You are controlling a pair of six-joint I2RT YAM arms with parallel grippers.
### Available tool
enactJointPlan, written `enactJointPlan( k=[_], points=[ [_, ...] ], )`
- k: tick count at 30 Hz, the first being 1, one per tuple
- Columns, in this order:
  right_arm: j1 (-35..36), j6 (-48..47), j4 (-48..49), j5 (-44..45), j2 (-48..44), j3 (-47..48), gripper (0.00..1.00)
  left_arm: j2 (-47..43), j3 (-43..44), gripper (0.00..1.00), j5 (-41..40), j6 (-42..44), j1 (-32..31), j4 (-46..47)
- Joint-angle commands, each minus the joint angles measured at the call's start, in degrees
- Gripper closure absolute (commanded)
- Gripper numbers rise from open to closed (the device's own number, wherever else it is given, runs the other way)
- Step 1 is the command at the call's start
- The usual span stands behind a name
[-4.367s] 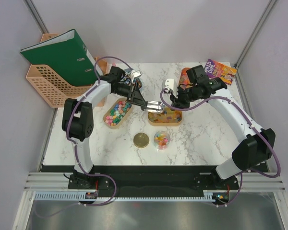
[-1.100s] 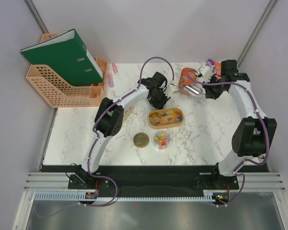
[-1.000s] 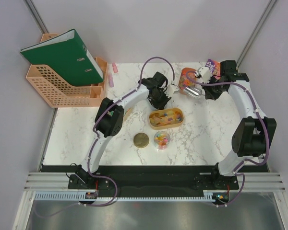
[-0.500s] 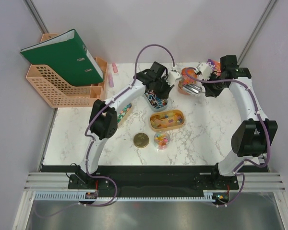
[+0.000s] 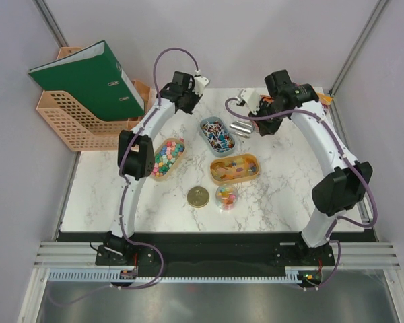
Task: Pack the candies
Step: Scoop the fake candies from the storage box.
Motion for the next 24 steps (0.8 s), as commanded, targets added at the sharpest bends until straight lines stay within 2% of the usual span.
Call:
enactJointPlan(
  k=[1,9,15,19,24],
  points=[
    [0.73,6.33,-5.22,3.5,4.52,8.29,1.0,3.58,4.22,0.98,-2.28,2.37,-1.28,-0.73],
    [3.99,7.31,-9.46,5.79,8.4,11.48,1.0,6.22,4.84,0.98,0.35,0.87,-1.11,-4.07],
    [5.13,6.69,-11.22,5.7,9.45,8.84,1.0,4.47,0.54,0.98,3.96,0.17,-1.81,-4.6],
    [5.3,7.04,-16.38,6.32,13.14,13.4,1.0,3.15,-2.27,0.98,6.07,-0.18,-3.39,-4.69],
    [5.48,8.45,-16.84,8.86,15.69,16.05,1.0,1.39,-5.26,0.98,7.82,-0.88,-5.41,-4.51]
  ],
)
